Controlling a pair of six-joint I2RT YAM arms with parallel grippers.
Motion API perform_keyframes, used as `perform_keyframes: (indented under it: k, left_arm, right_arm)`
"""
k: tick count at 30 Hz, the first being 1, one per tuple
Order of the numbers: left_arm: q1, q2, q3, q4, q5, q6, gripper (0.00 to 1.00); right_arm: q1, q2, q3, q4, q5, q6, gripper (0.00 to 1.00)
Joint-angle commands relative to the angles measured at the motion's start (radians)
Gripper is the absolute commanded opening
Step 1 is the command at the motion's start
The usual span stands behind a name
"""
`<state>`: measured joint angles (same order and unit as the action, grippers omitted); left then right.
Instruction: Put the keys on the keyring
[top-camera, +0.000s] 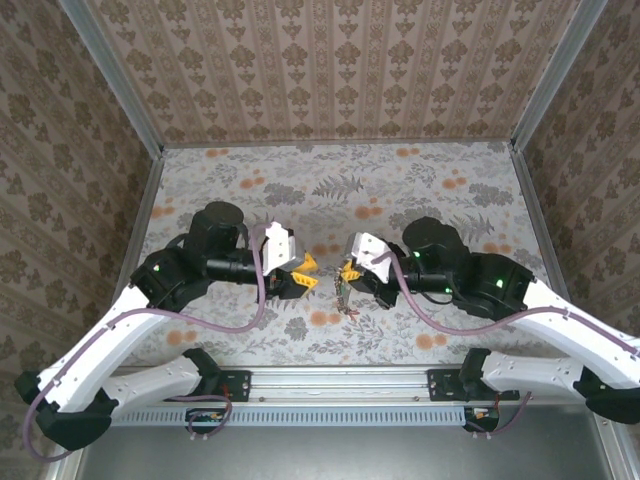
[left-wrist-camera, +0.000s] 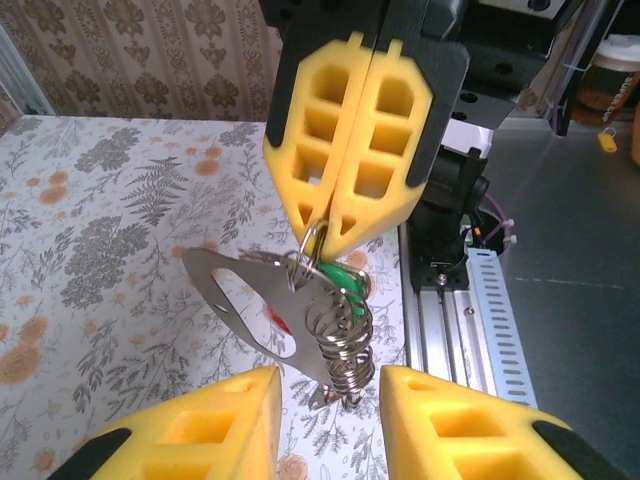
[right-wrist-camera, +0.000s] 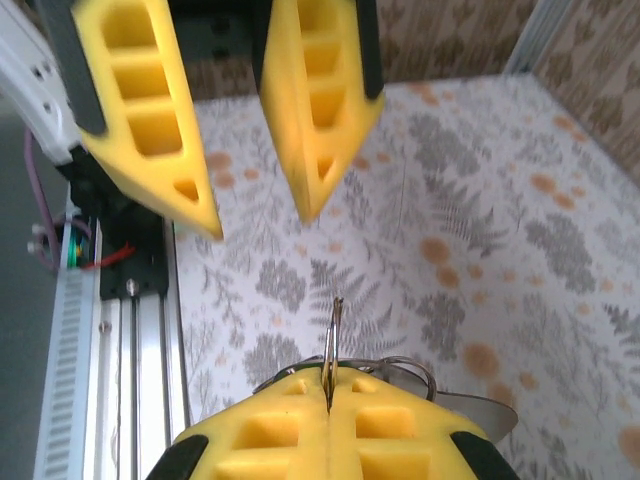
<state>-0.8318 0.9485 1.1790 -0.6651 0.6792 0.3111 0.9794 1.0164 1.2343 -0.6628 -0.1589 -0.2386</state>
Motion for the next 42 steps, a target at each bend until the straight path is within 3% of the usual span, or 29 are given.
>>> perform_keyframes:
  k: [1,13,29,32,35,39,42]
  left_arm:
    - [-0.005,0.019,0.029,-0.015,-0.006,0.046,0.32]
    - [-0.022,0.095,0.0,0.08,0.101,0.025,0.32]
    - [-0.029,0.137,-0.027,0.097,0.121,0.021,0.28]
    - [-0.03,0.141,-0.025,0.101,0.125,0.023,0.2]
    - [-0.032,0.139,-0.025,0.114,0.138,0.02,0.0]
    - [-0.031,0.125,-0.038,0.158,0.172,-0.004,0.0]
    - [-0.028,0.094,-0.081,0.272,0.212,-0.07,0.0]
  right_arm:
    - [-0.004,0.037,0.076,-0.161,0.026,-0.025,0.0]
    - [-0.015,0.122,0.146,-0.183,-0.088,-0.02,0.0]
    - [-0.047,0.114,0.121,-0.117,-0.192,-0.005,0.0]
    - [-0.047,0.111,0.116,-0.112,-0.197,-0.006,0.0]
    - [-0.047,0.113,0.108,-0.108,-0.197,-0.006,0.0]
    - [-0.05,0.105,0.09,-0.084,-0.198,-0.003,0.02]
    - [-0.05,0.079,0.063,-0.044,-0.196,0.006,0.13]
